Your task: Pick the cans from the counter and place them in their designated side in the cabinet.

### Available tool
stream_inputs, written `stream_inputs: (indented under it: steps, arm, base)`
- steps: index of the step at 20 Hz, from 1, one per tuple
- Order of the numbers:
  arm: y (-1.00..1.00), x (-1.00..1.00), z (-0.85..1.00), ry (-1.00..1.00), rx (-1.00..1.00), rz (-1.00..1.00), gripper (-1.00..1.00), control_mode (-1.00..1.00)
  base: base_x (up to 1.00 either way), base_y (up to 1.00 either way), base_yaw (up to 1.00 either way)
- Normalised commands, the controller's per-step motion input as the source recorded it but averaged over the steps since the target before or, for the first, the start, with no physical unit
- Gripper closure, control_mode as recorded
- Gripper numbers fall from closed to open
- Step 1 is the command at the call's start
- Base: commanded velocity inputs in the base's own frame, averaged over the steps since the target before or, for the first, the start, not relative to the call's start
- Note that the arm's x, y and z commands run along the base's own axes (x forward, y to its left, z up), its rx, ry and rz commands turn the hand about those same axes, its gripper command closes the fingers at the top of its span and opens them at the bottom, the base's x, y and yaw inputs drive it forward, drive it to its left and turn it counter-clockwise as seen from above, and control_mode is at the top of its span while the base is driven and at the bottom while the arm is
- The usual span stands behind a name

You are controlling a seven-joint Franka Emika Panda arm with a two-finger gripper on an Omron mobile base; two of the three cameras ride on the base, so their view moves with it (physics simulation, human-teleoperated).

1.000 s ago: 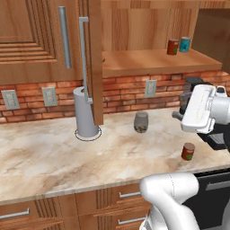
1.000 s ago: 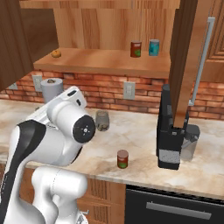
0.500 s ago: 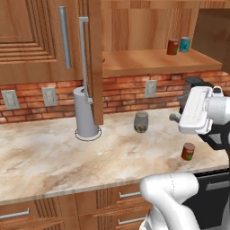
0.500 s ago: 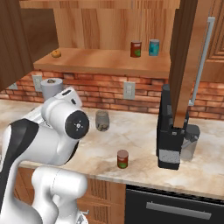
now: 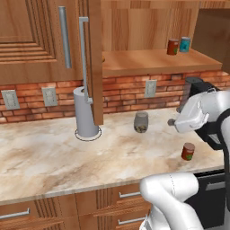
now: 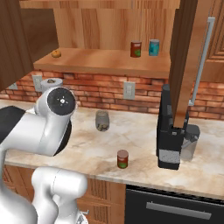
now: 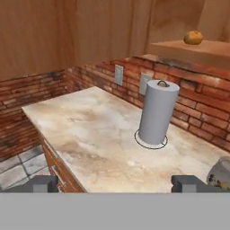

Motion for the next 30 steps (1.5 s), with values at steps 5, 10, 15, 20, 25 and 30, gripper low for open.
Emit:
stream_inputs:
  steps: [5,10,15,20,25,30]
  arm:
    - [-0.02,-0.06,-0.02,0.35,-0.15,-0.07,-1.00,-1.00]
    - [-0.09,-0.10,-0.15,0.20,-0.05,-0.01,-1.00,-1.00]
    - [0.00,-0.12,-0.13,0.05,-0.01,0.00,-1.00,-1.00]
    - [-0.13,-0.35,0.00,0.00,-0.03,-0.15,-1.00,-1.00]
    - [-0.07,-0.21,0.00,-0.01,-0.09,-0.28,-1.00,-1.00]
    - [-0.09,-0.01,0.00,0.02,-0.11,-0.22,-1.00,-1.00]
  base:
    - [0.00,0.00,0.00]
    - [0.00,0.00,0.00]
    - [0.00,0.00,0.00]
    - [0.00,0.00,0.00]
    - [0.00,0.00,0.00]
    - [0.00,0.00,0.00]
